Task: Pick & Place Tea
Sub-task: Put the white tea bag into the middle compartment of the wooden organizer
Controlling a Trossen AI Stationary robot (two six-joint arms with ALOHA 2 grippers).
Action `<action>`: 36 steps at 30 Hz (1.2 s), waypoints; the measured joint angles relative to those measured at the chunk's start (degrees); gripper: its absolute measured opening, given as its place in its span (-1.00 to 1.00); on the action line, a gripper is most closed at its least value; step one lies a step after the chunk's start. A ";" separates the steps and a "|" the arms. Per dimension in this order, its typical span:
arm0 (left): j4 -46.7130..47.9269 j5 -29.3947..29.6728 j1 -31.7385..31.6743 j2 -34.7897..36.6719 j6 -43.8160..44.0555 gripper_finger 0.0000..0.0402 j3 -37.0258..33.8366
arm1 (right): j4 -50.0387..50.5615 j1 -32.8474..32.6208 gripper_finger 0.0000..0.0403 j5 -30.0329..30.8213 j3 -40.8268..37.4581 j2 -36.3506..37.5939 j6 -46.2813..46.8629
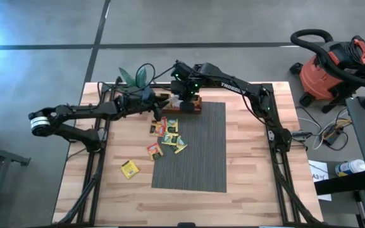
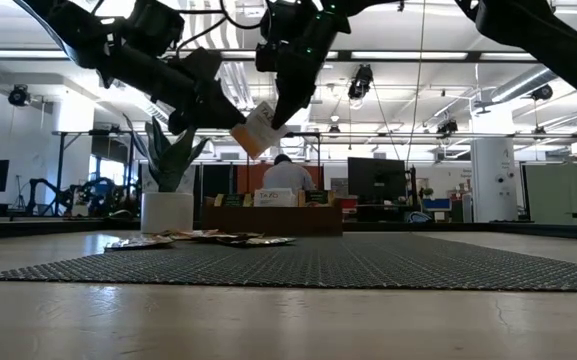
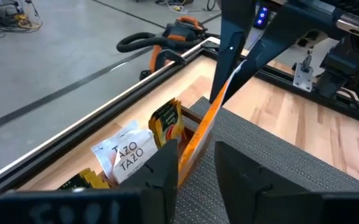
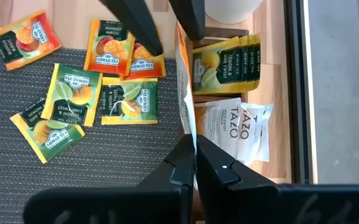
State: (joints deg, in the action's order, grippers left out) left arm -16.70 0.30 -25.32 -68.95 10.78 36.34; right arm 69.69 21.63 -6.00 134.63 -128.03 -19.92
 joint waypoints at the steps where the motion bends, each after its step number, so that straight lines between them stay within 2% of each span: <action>1: 0.01 0.00 -0.02 0.00 -0.07 -0.55 0.00 | 0.02 0.00 -0.96 -0.02 0.00 0.00 0.00; 7: 0.01 1.09 0.00 -0.02 0.84 -0.93 0.00 | -0.04 0.00 -0.96 -0.02 0.02 0.00 0.01; 9: 0.03 1.06 -0.02 -0.02 1.31 -0.98 0.00 | -0.07 0.00 -0.96 0.00 0.02 0.00 0.03; 19: 2.51 0.77 -0.02 -0.98 0.87 -1.00 0.00 | -2.45 -0.02 -0.96 -0.04 0.04 0.40 0.53; 29: -1.15 -1.40 0.28 -8.09 0.90 -1.00 0.17 | -2.75 -0.02 -0.96 -2.02 0.04 0.90 2.14; 36: -1.40 -1.27 0.28 -6.79 0.75 -1.00 0.39 | -2.59 0.09 -0.96 -1.98 0.09 0.90 2.20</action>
State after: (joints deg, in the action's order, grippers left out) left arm -18.10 -0.97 -25.04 -75.74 11.53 36.73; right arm 67.10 21.71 -7.99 134.72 -127.13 -17.73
